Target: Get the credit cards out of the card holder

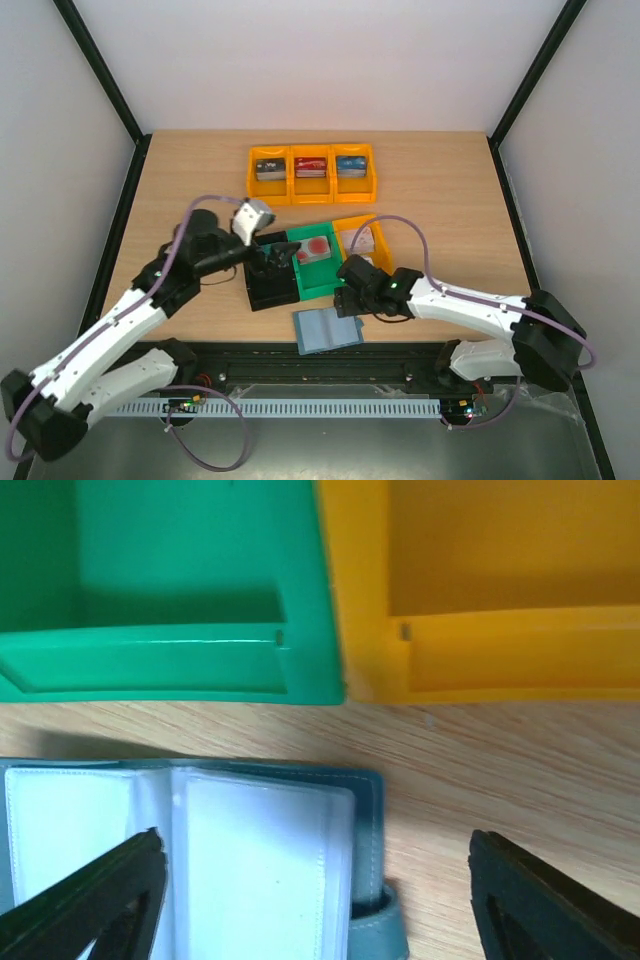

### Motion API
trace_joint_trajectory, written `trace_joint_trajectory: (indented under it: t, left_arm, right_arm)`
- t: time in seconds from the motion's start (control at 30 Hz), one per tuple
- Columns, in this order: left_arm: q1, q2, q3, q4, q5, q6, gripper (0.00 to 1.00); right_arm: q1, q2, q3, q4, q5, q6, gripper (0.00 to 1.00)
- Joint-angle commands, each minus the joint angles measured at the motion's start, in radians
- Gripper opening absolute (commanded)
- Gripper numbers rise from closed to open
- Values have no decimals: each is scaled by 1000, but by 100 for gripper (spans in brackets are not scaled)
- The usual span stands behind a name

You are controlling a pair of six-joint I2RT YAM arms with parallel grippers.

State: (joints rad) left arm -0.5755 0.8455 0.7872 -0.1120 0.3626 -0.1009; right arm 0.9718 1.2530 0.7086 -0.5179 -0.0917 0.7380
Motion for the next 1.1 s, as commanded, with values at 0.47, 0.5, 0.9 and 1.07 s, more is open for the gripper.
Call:
trace_joint_trajectory:
  t: [0.47, 0.5, 0.9, 1.07]
  left_arm:
    - [-282, 149, -100, 22, -128, -274, 89]
    - [-296, 147, -123, 21, -155, -296, 91]
    - [-489, 251, -293, 192, -149, -334, 86]
    - [-493, 273, -357, 266, -94, -355, 82]
  right_arm:
    - [252, 209, -43, 78, 194, 261, 82]
    - [252, 200, -66, 97, 198, 284, 82]
    - [251, -59, -248, 161, 312, 459, 80]
    - [251, -202, -277, 93, 353, 451, 81]
